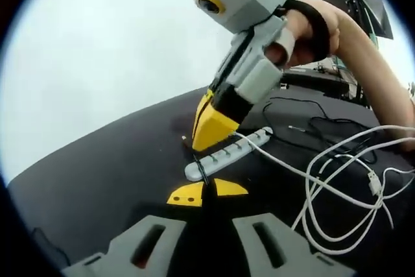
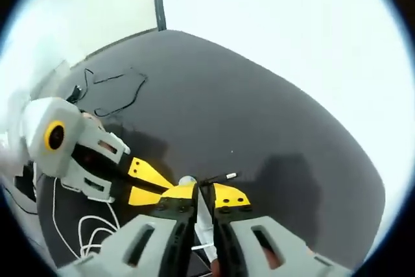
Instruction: Grab the wires, straighten them and put them on the rack
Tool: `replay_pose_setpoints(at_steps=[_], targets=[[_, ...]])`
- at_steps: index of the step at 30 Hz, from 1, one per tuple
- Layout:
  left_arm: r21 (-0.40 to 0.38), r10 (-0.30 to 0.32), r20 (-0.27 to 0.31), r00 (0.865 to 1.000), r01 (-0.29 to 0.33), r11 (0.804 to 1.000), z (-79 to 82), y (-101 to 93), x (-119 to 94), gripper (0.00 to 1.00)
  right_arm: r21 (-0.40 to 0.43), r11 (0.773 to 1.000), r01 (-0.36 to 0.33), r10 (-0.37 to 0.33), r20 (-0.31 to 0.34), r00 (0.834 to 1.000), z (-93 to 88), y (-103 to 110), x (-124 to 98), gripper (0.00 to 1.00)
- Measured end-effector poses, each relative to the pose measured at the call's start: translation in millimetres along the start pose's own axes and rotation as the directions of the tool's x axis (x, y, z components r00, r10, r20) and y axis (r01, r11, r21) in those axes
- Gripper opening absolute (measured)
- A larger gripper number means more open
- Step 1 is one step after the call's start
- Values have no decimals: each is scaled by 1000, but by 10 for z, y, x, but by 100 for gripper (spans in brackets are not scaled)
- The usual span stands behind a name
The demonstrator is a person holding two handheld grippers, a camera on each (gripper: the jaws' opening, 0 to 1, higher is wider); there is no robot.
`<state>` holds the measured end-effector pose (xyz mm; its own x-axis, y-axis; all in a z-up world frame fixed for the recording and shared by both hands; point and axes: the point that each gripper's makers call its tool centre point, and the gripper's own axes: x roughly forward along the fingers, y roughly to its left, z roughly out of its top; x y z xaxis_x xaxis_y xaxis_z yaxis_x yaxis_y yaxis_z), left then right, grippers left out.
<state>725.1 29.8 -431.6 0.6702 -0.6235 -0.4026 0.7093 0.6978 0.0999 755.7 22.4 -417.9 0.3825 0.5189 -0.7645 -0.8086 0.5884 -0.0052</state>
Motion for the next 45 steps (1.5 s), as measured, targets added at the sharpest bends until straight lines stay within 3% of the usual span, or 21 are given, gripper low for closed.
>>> replay_pose_setpoints(at_steps=[5,7,9,10,14,21,26,30,32,38,40,42,44,45], targets=[[22,-1,4,1000,1,1000,7,-13,-9,6,186,983,3,-2,-9,1000,-27,-56,40,12],[29,-1,6,1000,1,1000,7,-17,-10,6,276,961,3,-5,6,1000,-8,-79,41,14],[36,-3,9,1000,3,999,9,-16,-10,6,302,953,-15,16,-2,1000,-24,-46,80,20],[39,-4,11,1000,3,999,3,-21,-9,6,275,961,4,2,-21,1000,-60,-45,97,12],[44,-3,14,1000,3,999,6,-10,-6,6,259,966,-7,11,-13,1000,-27,31,109,5],[54,3,13,1000,-4,999,8,-7,-7,6,245,970,-14,19,-17,1000,-70,-44,178,4],[71,14,14,1000,-15,997,16,7,-4,6,97,994,42,-40,-24,999,-34,-40,208,3],[73,23,16,1000,-25,997,21,15,-2,6,55,997,51,-51,2,999,91,16,159,2],[59,21,14,1000,-22,998,20,24,-7,6,55,997,55,-56,24,998,88,-8,162,2],[70,21,5,1000,-21,997,8,15,-8,5,178,984,19,-51,180,982,90,-86,156,1],[79,23,4,1000,-23,997,14,38,-7,5,205,979,8,-57,233,971,94,-97,150,1],[81,25,1,1000,-25,996,14,41,-5,5,204,979,-9,-57,313,948,83,-95,119,1],[97,30,1,1000,-29,995,14,25,-7,5,272,962,-38,-64,355,933,43,-135,102,1],[105,32,0,999,-32,994,16,27,-6,5,251,967,-41,-58,375,925,48,-137,99,1]])
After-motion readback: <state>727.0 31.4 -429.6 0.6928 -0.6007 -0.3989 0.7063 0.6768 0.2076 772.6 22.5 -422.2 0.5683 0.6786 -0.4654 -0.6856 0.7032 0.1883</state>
